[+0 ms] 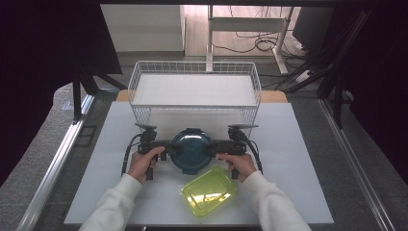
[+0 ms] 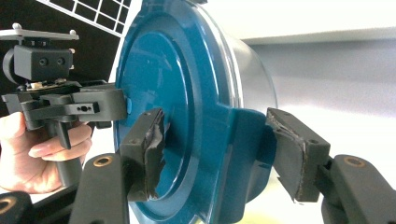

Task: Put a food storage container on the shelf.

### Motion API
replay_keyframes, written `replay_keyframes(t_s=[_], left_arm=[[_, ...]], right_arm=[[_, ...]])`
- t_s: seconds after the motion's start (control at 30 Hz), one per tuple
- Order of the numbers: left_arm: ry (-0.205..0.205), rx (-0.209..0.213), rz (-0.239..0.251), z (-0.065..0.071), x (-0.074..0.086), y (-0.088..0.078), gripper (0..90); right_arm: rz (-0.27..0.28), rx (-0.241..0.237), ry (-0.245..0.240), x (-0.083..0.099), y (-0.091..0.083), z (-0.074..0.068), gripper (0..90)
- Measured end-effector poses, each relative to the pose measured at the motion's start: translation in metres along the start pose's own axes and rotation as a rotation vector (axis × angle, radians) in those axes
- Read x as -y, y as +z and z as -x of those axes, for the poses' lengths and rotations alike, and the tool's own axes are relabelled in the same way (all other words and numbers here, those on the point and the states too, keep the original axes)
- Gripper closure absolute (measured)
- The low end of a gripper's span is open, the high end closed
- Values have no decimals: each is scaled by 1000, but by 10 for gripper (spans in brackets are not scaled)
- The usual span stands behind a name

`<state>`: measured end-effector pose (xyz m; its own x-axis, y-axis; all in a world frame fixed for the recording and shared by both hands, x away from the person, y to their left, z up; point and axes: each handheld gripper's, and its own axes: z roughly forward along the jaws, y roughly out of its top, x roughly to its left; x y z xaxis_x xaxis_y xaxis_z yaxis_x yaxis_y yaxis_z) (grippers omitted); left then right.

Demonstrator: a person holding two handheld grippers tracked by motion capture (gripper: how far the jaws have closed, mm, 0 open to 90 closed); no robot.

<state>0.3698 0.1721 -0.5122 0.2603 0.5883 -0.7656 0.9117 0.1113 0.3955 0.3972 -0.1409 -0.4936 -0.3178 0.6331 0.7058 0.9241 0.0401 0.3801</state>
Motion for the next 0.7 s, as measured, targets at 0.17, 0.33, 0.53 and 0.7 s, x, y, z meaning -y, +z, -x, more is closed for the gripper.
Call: replay_keyframes(t_s=[0.17,0.33,0.53,0.7], left_arm=[[24,-6,-5,1,0,-2,361],[44,-4,3,3,0,-3,363],[75,-10,26,10,-2,-8,363],[103,-2,39,16,-2,-13,363]], right_arm=[[10,7,-21,1,-1,-2,396],[43,4,-29,1,-4,-3,408],[72,-4,-52,1,-7,-9,408],[89,-1,-90,0,-13,-16,408]])
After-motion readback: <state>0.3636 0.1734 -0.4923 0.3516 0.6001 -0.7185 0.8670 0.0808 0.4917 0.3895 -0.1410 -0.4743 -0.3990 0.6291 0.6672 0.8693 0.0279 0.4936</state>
